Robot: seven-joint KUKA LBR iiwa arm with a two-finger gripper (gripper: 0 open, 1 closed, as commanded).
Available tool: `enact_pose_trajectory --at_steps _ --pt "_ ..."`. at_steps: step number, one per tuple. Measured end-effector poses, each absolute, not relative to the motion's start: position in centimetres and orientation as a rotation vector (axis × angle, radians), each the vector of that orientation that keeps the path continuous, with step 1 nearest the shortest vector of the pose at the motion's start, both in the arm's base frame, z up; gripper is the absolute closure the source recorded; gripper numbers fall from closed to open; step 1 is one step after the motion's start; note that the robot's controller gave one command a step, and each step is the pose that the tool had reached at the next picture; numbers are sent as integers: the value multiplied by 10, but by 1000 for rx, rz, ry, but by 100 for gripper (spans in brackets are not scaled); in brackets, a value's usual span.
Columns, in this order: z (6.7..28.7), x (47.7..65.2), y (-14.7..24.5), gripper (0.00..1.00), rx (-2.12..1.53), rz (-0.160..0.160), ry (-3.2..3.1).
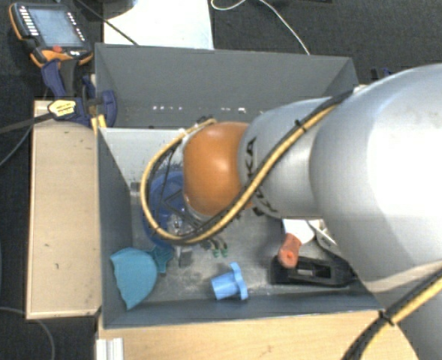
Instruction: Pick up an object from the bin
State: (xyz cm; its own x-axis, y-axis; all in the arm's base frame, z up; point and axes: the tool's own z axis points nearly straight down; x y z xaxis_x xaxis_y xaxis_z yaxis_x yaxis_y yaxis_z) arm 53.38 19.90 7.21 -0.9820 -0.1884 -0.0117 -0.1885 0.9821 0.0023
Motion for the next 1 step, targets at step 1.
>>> enact_pose_trajectory --at_steps 1 --pt "72 534 199 100 -295 5 3116"
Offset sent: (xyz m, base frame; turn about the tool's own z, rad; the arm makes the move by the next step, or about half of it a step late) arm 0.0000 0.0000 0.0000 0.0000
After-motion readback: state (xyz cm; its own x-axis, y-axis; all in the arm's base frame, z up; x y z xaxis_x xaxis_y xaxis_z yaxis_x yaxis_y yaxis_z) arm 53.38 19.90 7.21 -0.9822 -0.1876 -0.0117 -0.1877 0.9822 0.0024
